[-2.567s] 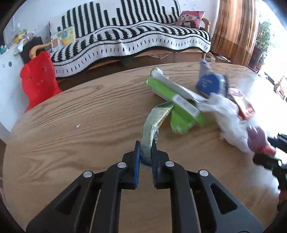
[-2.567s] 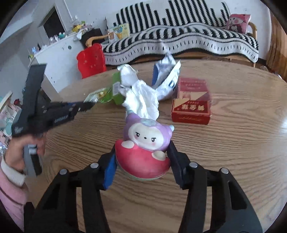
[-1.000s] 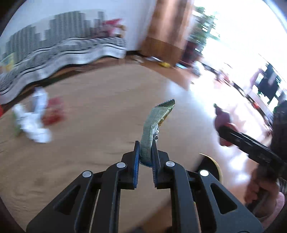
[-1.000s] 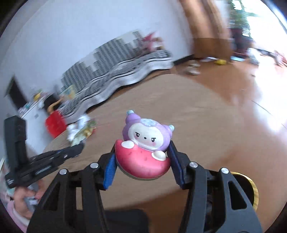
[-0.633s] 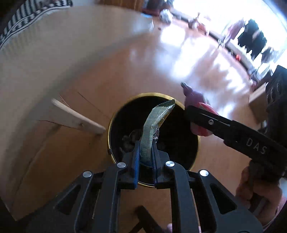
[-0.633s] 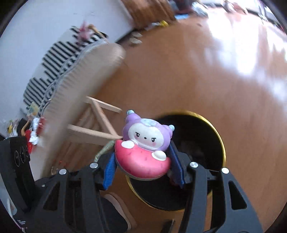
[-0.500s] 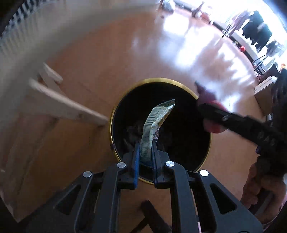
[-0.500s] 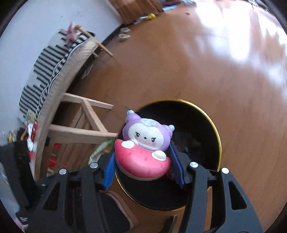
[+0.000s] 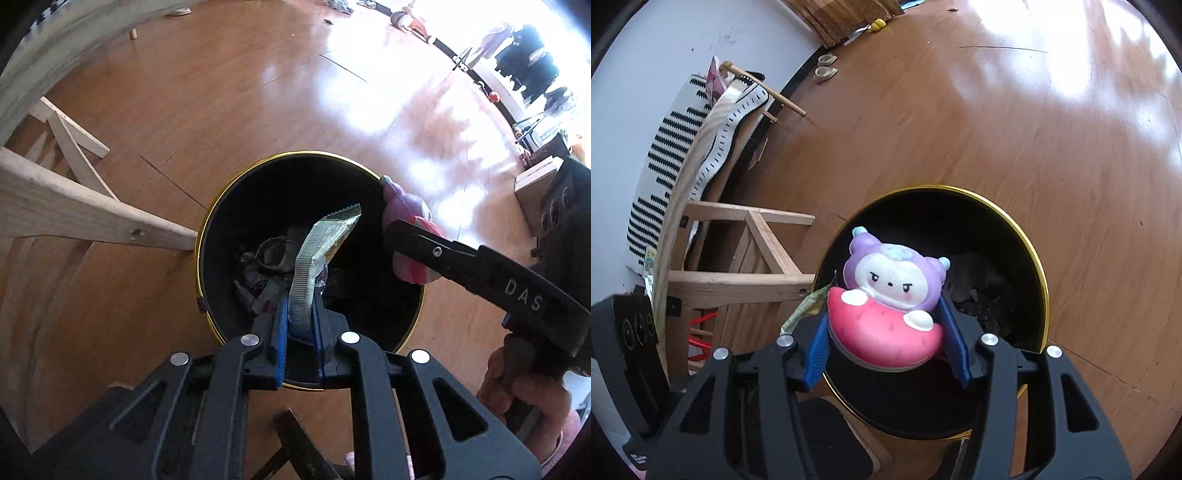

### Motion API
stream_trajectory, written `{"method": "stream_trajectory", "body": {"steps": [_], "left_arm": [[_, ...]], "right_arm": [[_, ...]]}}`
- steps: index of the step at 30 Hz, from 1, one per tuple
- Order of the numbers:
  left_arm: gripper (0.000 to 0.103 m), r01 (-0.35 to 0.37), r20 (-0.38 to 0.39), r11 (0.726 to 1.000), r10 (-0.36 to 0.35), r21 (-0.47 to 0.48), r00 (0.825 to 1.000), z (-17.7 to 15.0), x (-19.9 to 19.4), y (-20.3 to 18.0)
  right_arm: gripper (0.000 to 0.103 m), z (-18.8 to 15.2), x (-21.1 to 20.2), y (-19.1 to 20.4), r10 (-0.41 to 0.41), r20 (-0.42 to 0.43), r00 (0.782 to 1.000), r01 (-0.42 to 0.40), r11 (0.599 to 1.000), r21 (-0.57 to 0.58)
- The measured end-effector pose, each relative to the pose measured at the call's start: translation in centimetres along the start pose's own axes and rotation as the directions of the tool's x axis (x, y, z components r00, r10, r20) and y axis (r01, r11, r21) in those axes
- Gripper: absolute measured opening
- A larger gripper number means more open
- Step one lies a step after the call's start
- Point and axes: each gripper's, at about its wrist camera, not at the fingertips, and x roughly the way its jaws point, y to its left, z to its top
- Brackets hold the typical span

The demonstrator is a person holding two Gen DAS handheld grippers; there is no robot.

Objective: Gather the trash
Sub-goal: 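Open both tools to drop the wrapper and toy figure into the bin, then swing both tools back over the table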

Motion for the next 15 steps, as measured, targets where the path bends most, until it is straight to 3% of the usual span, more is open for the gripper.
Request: {"method": "stream_trajectory", "body": {"steps": [1,2,3,4,7,9,11,13,15], "left_arm": [[0.02,-0.003,0.002,1.0,0.003,-0.002,1.0,0.6,0.1,0.0],[0.049,-0.009,0.004,1.0,0.009,-0.01,1.0,0.7,0.1,0.1],[0.088,-0.013,0.017,1.0,0.014,-0.026,1.0,0.7,0.1,0.0],[0.095,-0.017,0.039,0.999,0.018,-0.039,0.999,0.6,-0.2,0.0],[0.096,0.018,0.092,1.0,-0.018,-0.003,0.996,0.2,-1.2,-0.5],[0.096,0.017,0.106,1.0,-0.02,0.024,0.994,0.0,-1.9,-0.9],[0.096,0.035,0.142,0.997,-0.044,0.068,0.989,0.1,-4.2,-1.5],[0.096,0.054,0.236,0.993,-0.077,0.101,0.969,0.4,-8.0,-2.0],[0.097,0.051,0.349,0.99,-0.095,0.133,0.932,0.5,-13.6,-1.0]], "right_arm": [[0.056,0.2,-0.1,-0.1,0.013,0.007,1.0,-0.013,1.0,0.006],[0.057,0.3,-0.5,-0.1,0.029,0.028,0.999,-0.029,0.999,0.023],[0.075,0.6,-0.9,-0.3,0.041,0.042,0.998,-0.042,0.998,0.039],[0.093,0.8,-1.5,-0.4,0.049,0.062,0.997,-0.053,0.997,0.064],[0.096,1.5,-3.6,-0.4,0.008,0.156,0.988,-0.024,0.995,0.099],[0.096,1.7,-5.2,-0.1,-0.101,0.243,0.965,0.078,0.992,0.103],[0.096,1.6,-5.9,0.6,-0.161,0.29,0.943,0.15,0.987,0.059],[0.096,1.5,-6.4,1.9,-0.212,0.321,0.923,0.23,0.973,-0.018],[0.096,1.3,-6.6,3.4,-0.247,0.36,0.9,0.286,0.956,-0.059]]}}
